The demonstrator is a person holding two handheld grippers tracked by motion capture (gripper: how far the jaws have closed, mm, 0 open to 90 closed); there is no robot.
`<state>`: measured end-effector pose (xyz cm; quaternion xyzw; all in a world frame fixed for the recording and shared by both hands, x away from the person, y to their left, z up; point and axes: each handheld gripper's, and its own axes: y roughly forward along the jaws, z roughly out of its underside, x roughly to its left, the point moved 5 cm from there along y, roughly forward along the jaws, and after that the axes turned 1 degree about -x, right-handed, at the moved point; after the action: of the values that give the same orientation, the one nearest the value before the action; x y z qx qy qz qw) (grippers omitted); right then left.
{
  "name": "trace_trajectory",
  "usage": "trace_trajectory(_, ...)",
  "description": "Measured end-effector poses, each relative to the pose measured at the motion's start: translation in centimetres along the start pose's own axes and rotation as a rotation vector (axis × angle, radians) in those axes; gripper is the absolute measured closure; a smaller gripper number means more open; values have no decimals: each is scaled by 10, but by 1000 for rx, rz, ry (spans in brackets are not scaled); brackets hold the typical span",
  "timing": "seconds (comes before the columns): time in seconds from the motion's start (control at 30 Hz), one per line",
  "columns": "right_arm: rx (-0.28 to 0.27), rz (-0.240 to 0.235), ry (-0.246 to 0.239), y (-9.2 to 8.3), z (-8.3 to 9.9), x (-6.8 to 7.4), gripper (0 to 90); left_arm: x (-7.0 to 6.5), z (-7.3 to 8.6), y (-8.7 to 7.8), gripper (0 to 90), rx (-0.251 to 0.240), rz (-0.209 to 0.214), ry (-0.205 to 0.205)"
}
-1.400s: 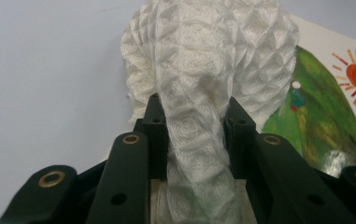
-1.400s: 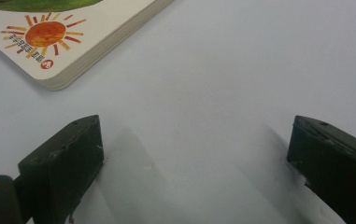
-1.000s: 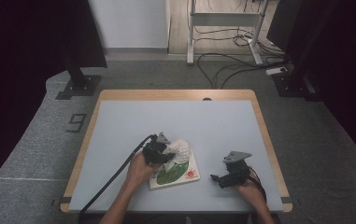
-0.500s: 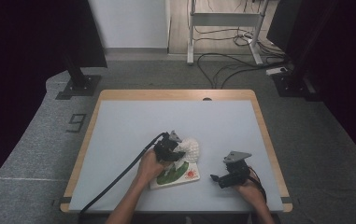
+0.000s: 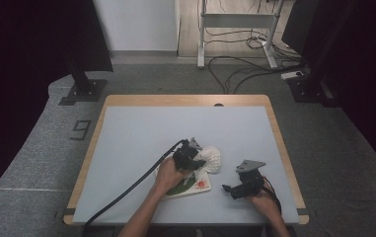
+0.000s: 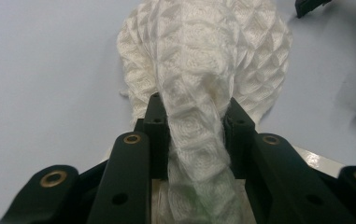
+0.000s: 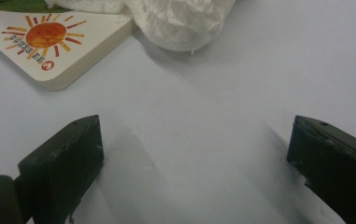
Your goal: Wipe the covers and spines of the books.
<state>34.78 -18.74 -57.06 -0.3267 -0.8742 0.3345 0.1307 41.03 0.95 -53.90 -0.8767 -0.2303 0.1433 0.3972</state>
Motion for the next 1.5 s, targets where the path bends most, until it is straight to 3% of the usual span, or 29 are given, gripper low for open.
trace_trajectory(0.27, 0, 1, 0, 0, 0, 0, 29, -7, 3, -2, 695, 15, 14, 15)
trace_trajectory(0.47, 0, 1, -1, 0, 0, 0, 29, -19, 9, -7, 702, 26, 59, 20)
trace_trajectory(0.63, -1, 1, 0, 0, 0, 0, 29, -24, 11, -9, 703, 25, 67, 24)
trace_trajectory(1.03, -1, 1, -1, 0, 0, 0, 30, -21, 21, -17, 708, 14, 96, 5)
trace_trajectory(1.5, -1, 1, -3, 0, 0, 0, 30, -12, 46, -43, 708, 26, 77, -13)
